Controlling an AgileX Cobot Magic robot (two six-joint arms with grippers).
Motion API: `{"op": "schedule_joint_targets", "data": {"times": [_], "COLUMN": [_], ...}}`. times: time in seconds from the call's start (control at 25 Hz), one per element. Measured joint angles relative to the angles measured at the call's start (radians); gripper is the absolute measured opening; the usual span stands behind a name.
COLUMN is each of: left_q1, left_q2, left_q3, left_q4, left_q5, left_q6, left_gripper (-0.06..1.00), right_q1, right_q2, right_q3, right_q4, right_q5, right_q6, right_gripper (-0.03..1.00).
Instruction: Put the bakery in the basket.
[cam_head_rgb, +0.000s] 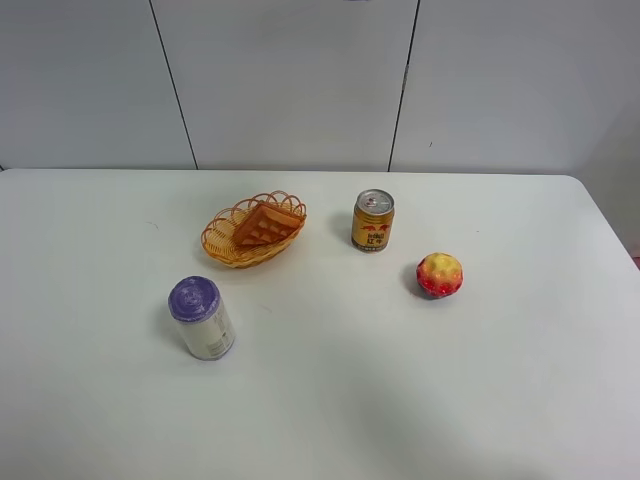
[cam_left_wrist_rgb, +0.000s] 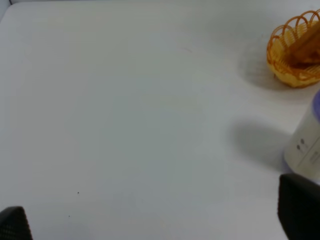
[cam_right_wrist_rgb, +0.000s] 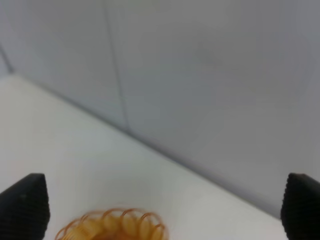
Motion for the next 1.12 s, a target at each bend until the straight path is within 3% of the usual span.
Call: {"op": "schedule_joint_targets", "data": {"times": [0.16, 0.4, 0.56, 0.64, 0.8, 1.0, 1.12], "left_q1": [0.000, 0.000, 0.000, 0.000, 0.000, 0.000, 0.000], "left_q2": [0.000, 0.000, 0.000, 0.000, 0.000, 0.000, 0.000], "left_q3": [0.000, 0.000, 0.000, 0.000, 0.000, 0.000, 0.000], "left_q4": [0.000, 0.000, 0.000, 0.000, 0.000, 0.000, 0.000], "left_q5": [0.000, 0.000, 0.000, 0.000, 0.000, 0.000, 0.000], "left_q6": [0.000, 0.000, 0.000, 0.000, 0.000, 0.000, 0.000], "left_gripper": [0.99, 0.99, 0.99, 0.99, 0.99, 0.99, 0.99], "right_q1": [-0.126, -0.325, -0.506, -0.550, -0.561, -0.564, -0.564], "right_q2": [-0.233, -0.651, -0.966, -1.085, -1.245, -1.367, -1.434], "right_q3": [0.303, 0.716, 0.856, 0.876, 0.878, 0.881, 0.883], "right_q4": [0.042, 0.059, 0.057, 0.046, 0.037, -0.068, -0.128], "right_q5": [-0.151, -0.118, 0.008, 0.067, 0.138, 0.402, 0.486], "right_q6": [-0.001, -0.001, -0.001, 0.007, 0.033, 0.039, 0.040], "right_gripper": [0.92, 0.92, 0.92, 0.91, 0.87, 0.85, 0.85]}}
